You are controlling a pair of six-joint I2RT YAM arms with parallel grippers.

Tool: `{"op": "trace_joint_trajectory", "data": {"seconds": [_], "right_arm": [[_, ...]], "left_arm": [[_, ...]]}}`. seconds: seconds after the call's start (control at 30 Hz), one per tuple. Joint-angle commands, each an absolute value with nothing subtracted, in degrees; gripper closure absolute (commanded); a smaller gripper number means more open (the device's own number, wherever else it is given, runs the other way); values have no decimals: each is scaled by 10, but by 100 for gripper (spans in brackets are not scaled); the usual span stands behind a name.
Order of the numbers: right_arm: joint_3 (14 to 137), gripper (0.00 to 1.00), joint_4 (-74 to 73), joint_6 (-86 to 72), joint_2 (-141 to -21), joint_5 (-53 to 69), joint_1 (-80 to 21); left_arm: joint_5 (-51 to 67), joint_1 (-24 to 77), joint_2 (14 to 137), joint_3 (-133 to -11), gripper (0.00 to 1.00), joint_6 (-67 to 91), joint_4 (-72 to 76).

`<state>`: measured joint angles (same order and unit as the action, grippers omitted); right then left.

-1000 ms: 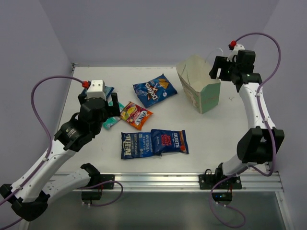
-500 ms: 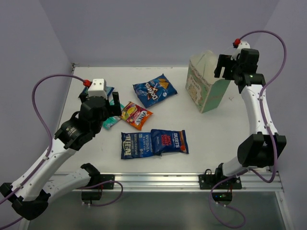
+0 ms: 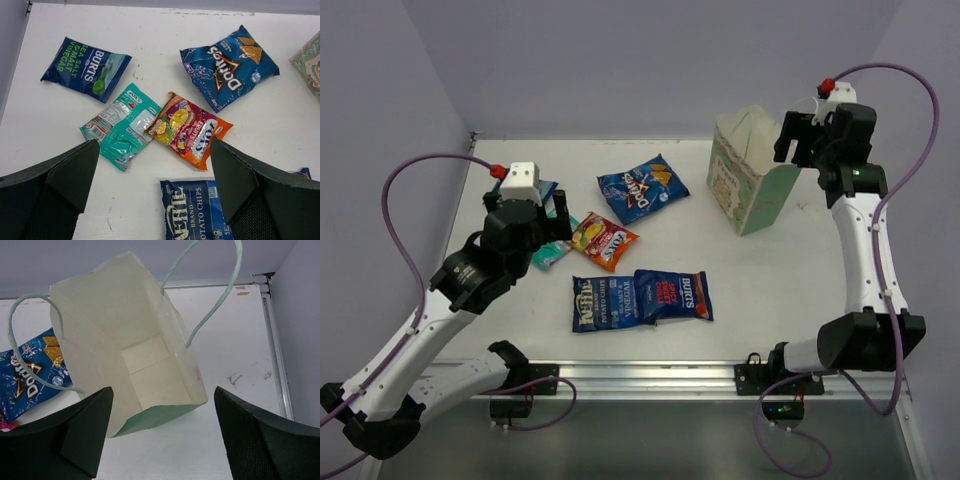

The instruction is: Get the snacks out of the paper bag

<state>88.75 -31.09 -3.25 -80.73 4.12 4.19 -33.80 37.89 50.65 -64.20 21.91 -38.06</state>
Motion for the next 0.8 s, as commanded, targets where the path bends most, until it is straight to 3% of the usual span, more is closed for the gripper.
{"op": "trace_joint_trajectory", "data": {"seconds": [0.0, 0.3, 0.47, 0.77], "right_arm": [[883, 15, -321, -19, -777, 63, 44], [883, 11, -364, -32, -689, 110, 44], [869, 3, -371, -41, -606, 128, 44], [868, 1, -365, -57, -429, 71, 42]], "left_arm": [[-340, 375, 502, -670, 0, 221, -377], [-348, 375, 511, -705, 0, 207, -383], [-352, 375, 537, -754, 0, 192, -403], [-383, 375, 564, -859, 0, 161, -420]]}}
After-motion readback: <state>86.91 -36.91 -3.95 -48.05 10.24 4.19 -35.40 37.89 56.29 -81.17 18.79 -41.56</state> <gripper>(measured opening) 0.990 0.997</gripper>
